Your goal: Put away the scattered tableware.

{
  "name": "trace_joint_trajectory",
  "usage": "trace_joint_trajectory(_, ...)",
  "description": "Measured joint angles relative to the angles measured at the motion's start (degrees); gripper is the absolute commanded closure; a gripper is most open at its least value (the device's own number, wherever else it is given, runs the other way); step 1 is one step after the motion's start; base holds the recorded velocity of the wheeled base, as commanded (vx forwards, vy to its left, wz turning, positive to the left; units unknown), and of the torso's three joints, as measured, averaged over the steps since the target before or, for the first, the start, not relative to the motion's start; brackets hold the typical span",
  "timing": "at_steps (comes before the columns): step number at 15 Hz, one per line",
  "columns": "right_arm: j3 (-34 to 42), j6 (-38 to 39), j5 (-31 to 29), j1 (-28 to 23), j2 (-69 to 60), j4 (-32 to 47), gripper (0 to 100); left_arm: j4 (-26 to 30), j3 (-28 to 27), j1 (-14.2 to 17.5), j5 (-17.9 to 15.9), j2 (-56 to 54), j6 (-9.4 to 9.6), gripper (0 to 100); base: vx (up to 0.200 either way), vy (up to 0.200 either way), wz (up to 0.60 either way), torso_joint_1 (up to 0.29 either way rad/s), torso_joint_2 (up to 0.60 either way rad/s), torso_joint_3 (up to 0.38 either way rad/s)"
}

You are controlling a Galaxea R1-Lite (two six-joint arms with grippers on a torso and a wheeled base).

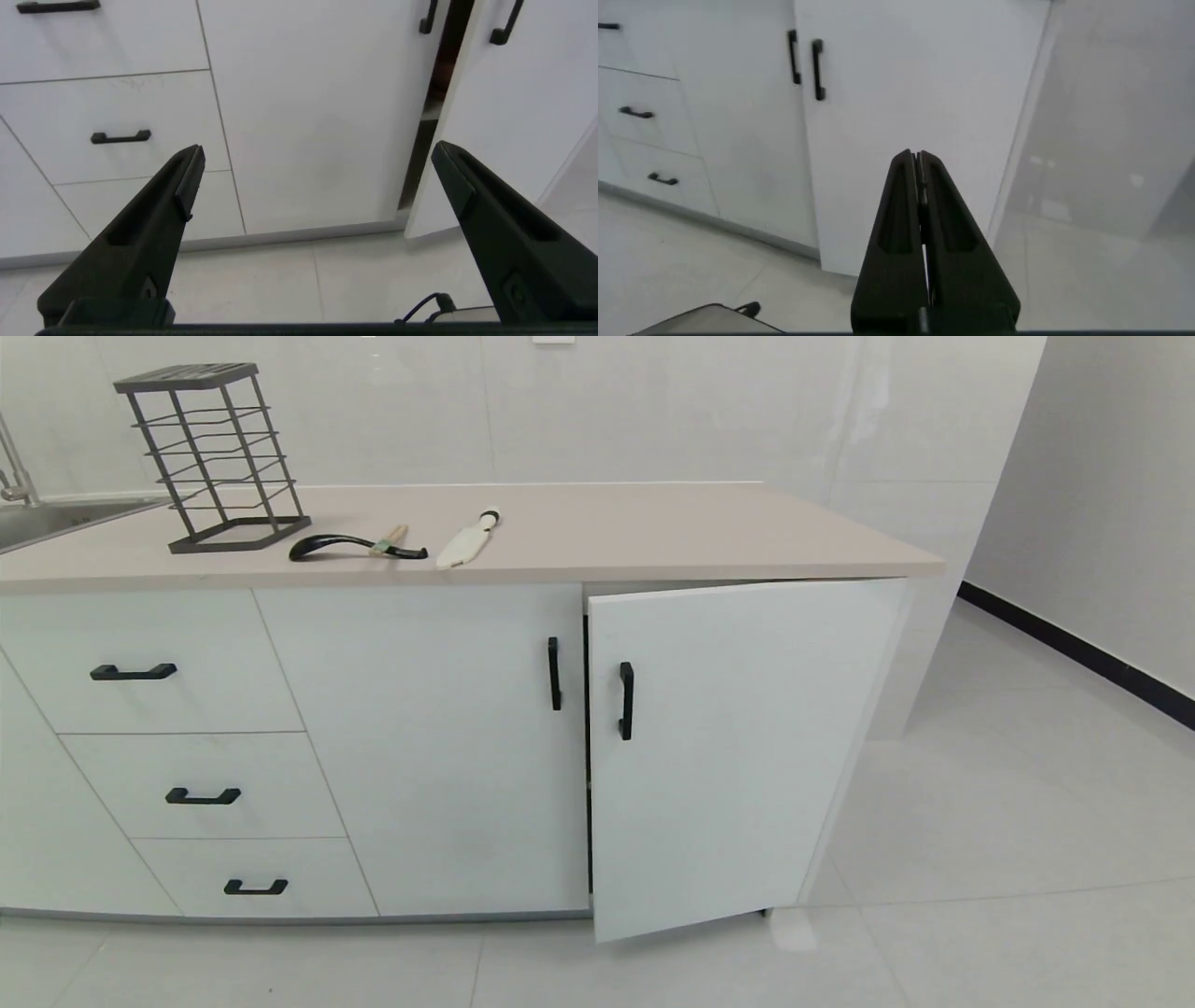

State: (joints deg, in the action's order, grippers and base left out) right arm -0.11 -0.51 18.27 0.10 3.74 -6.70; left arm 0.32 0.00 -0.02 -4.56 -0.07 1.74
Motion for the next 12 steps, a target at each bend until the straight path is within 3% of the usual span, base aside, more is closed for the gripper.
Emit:
trace_joint_trajectory(2,0.01,1.51,-8.73,-0.1,-2.21,4.3,100,0.01,0.0,0.1,-0.01,0.0,-0.02,0,0.0,0.0,0.0,0.0,0.0,0.0)
trace_joint_trajectory(10,0.11,2.34,-5.08,-0.05,-3.74,3.38,100,0.01,0.0,0.1,-0.01,0.0,-0.07,0,0.0,0.0,0.0,0.0,0.0,0.0)
trace_joint_trajectory(12,0.11,1.71,-5.06,-0.17,-3.74,3.4,100,0.04,0.0,0.02,0.13,0.0,-0.05,0,0.0,0.0,0.6,0.005,0.0,0.0)
